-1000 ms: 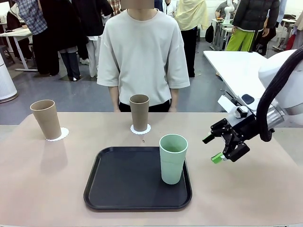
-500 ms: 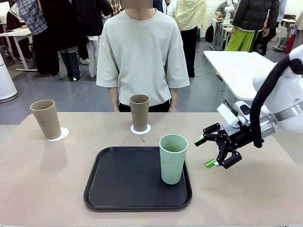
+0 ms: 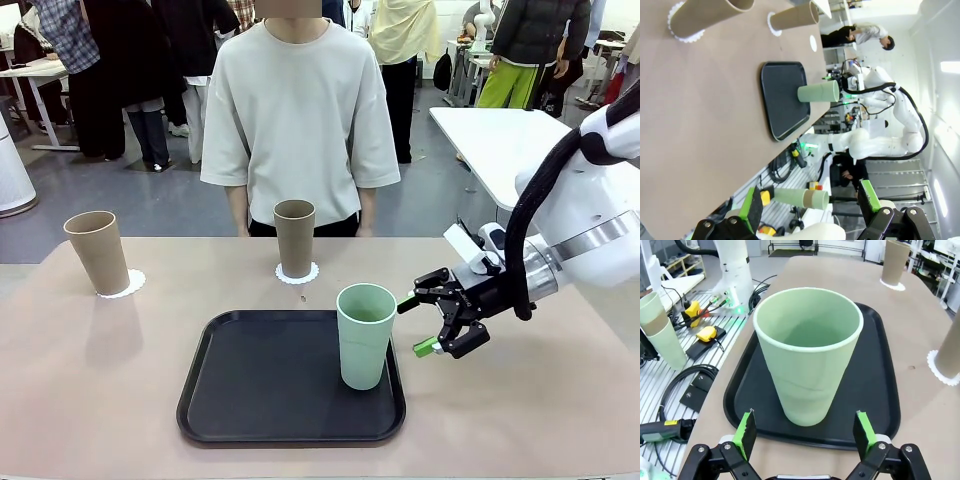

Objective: Place coasters on the table and set cups on them.
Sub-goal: Take one Reusable plastic cup from the Flat Tray and place it on a coaster set by the human.

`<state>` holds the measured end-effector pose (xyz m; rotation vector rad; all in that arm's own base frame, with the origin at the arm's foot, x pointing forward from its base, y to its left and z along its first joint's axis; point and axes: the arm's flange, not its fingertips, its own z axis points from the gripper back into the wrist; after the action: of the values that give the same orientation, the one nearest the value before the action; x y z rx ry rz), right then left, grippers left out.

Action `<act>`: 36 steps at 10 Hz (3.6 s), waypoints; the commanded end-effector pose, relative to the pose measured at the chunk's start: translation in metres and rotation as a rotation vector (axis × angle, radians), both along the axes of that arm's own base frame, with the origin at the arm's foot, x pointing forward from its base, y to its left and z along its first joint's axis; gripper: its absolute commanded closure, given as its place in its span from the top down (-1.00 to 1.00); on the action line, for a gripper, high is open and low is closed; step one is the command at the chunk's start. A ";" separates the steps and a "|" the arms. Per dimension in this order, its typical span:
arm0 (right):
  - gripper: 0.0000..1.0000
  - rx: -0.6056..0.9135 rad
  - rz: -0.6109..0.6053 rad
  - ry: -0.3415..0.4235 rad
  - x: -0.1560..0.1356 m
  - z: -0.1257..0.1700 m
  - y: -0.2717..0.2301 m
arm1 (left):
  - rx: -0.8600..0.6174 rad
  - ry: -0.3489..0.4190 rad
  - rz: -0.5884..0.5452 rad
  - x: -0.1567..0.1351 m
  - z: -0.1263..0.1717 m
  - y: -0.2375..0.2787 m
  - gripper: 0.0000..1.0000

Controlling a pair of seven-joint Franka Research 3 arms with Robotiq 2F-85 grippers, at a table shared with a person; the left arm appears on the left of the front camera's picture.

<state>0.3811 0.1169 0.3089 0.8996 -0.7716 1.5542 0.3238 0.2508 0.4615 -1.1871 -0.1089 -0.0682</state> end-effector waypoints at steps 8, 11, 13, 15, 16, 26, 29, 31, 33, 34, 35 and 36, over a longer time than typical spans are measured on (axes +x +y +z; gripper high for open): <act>1.00 0.023 -0.018 0.050 0.013 -0.024 0.023 | -0.006 0.012 0.012 -0.001 0.004 -0.002 1.00; 1.00 0.020 -0.016 0.070 0.016 -0.034 0.034 | -0.006 0.012 0.012 -0.001 0.004 -0.002 1.00; 1.00 0.016 -0.002 0.087 0.017 -0.039 0.039 | -0.006 0.012 0.012 -0.001 0.004 -0.002 1.00; 1.00 0.010 0.003 0.096 0.017 -0.042 0.045 | -0.006 0.012 0.012 -0.001 0.004 -0.002 1.00; 1.00 0.006 0.004 0.095 0.018 -0.044 0.048 | -0.006 0.012 0.012 -0.001 0.004 -0.002 1.00; 1.00 0.001 0.044 0.144 0.021 -0.051 0.082 | -0.006 0.012 0.012 -0.001 0.004 -0.002 1.00; 1.00 0.000 0.072 0.159 0.020 -0.051 0.087 | -0.006 0.012 0.012 -0.001 0.004 -0.002 1.00; -0.18 0.000 0.117 0.148 0.019 -0.052 0.087 | -0.006 0.012 0.012 -0.001 0.004 -0.002 1.00; -1.00 0.006 0.129 0.141 0.019 -0.053 0.085 | -0.006 0.012 0.012 -0.001 0.004 -0.002 1.00; -1.00 -0.001 0.126 0.140 0.018 -0.050 0.083 | -0.006 0.012 0.012 -0.001 0.004 -0.002 1.00; -0.56 -0.001 0.091 0.156 0.017 -0.043 0.078 | -0.006 0.012 0.012 -0.001 0.004 -0.002 1.00; -0.56 0.001 0.063 0.175 0.013 -0.025 0.072 | -0.006 0.012 0.012 -0.001 0.004 -0.002 1.00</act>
<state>0.3977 0.1957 0.2642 1.0453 -0.6423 1.5460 0.3239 0.2507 0.4615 -1.1870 -0.1087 -0.0685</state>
